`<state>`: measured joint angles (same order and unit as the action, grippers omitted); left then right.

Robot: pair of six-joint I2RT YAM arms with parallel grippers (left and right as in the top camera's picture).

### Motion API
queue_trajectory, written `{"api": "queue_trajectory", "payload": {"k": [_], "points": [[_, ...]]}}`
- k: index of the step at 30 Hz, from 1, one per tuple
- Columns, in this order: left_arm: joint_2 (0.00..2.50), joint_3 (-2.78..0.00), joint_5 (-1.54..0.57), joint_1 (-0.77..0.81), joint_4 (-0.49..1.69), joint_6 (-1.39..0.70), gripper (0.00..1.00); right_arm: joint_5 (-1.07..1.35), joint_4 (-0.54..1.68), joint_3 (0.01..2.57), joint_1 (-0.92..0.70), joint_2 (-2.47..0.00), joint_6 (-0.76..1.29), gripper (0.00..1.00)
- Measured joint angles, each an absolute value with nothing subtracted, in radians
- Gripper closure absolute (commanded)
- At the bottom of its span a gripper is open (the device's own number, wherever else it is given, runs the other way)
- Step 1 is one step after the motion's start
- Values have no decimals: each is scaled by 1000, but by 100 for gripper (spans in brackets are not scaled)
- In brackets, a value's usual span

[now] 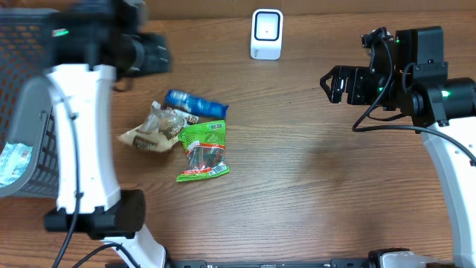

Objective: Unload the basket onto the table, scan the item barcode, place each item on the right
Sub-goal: 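Drop the blue Oreo pack on the table above the other bags, then grasp the mint-green wipes pack in the basket with the left gripper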

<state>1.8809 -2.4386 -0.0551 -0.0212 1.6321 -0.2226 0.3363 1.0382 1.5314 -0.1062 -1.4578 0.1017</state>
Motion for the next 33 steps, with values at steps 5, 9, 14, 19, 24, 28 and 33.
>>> {"api": "queue_trajectory", "payload": {"k": [5,9,14,19,24,28,33], "points": [[1862,-2544,-5,-273,1681,-257,26,336,1031,1531,-106,-1458,102,0],[1862,-2529,12,-475,1684,-264,27,336,1022,1531,-106,-1458,101,0],[1861,-2415,22,-661,1628,-269,27,337,1021,1532,-106,-1458,102,0],[1861,-2230,31,-766,1425,-292,17,337,1023,1531,-106,-1458,102,0],[1862,-2019,80,-816,1215,-335,9,337,1045,1531,-106,-1458,102,0],[1862,-1872,112,-847,1103,-354,7,337,1048,1531,-106,-1458,101,0],[1869,-1723,147,-870,920,-368,4,336,1048,1531,-106,-1458,101,0]]}}
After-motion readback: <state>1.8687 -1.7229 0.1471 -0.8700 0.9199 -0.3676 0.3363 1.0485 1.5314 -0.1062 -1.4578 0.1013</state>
